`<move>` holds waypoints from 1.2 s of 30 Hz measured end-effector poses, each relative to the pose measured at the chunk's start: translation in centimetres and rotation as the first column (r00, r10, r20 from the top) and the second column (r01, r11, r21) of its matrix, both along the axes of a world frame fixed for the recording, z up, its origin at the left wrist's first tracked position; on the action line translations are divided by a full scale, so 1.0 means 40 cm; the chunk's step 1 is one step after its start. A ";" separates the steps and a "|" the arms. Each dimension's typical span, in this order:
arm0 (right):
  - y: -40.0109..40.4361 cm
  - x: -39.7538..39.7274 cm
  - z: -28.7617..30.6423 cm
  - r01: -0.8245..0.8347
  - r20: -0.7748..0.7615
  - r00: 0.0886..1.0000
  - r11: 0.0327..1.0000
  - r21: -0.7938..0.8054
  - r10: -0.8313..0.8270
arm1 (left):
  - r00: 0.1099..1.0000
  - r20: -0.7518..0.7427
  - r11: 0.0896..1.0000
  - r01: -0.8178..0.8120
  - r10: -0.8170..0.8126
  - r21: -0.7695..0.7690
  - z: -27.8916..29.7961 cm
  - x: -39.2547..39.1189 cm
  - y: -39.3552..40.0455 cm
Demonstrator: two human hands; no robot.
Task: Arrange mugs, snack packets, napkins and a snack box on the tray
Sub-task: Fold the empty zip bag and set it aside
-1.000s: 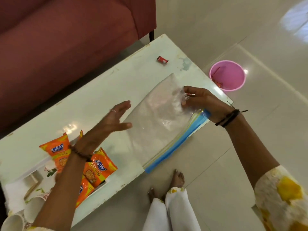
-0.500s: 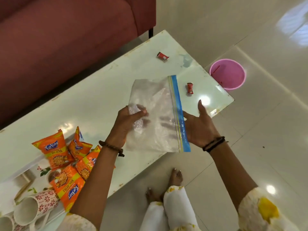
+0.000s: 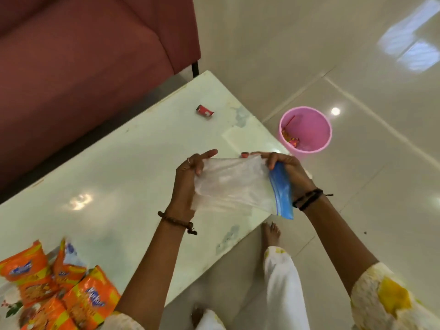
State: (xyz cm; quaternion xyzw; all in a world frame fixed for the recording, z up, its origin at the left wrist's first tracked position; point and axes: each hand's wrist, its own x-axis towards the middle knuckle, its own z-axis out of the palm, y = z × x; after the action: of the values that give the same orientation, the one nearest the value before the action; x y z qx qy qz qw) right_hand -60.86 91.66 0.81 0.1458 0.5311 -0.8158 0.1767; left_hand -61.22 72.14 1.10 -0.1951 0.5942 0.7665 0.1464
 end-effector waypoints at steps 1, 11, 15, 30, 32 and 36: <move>0.033 -0.026 -0.012 0.008 0.046 0.999 1.000 -0.011 -0.007 | 1.000 0.024 1.000 0.008 -0.008 0.028 -0.004 -0.034 0.031; 0.435 -0.223 -0.163 -0.065 0.461 0.886 0.997 0.051 0.034 | 0.930 -0.055 0.881 0.323 -0.362 -0.345 -0.119 -0.402 0.433; 0.574 -0.312 -0.253 0.168 0.440 0.838 0.919 0.357 -0.324 | 0.843 0.199 0.826 0.533 -0.500 -0.183 -0.191 -0.523 0.578; 0.689 -0.595 -0.761 0.088 0.307 0.815 0.629 0.772 -0.491 | 0.333 0.539 -0.255 0.615 -0.774 -0.746 -0.686 -0.683 0.855; 0.690 -0.603 -0.812 -0.091 0.407 0.842 0.650 0.754 -0.354 | 0.224 0.627 -0.409 0.588 -0.746 -0.698 -0.728 -0.671 0.880; 0.682 -0.590 -0.864 -0.327 0.554 0.799 0.605 0.726 -0.234 | 0.146 0.706 -0.467 0.655 -0.693 -0.594 -0.762 -0.636 0.906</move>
State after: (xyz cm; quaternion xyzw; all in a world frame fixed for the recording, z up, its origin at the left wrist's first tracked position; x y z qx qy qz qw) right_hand -84.46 118.95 -33.76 0.4437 0.7551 -0.3974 0.2739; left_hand -86.67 108.37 -29.37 0.2196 0.8611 -0.0258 0.4578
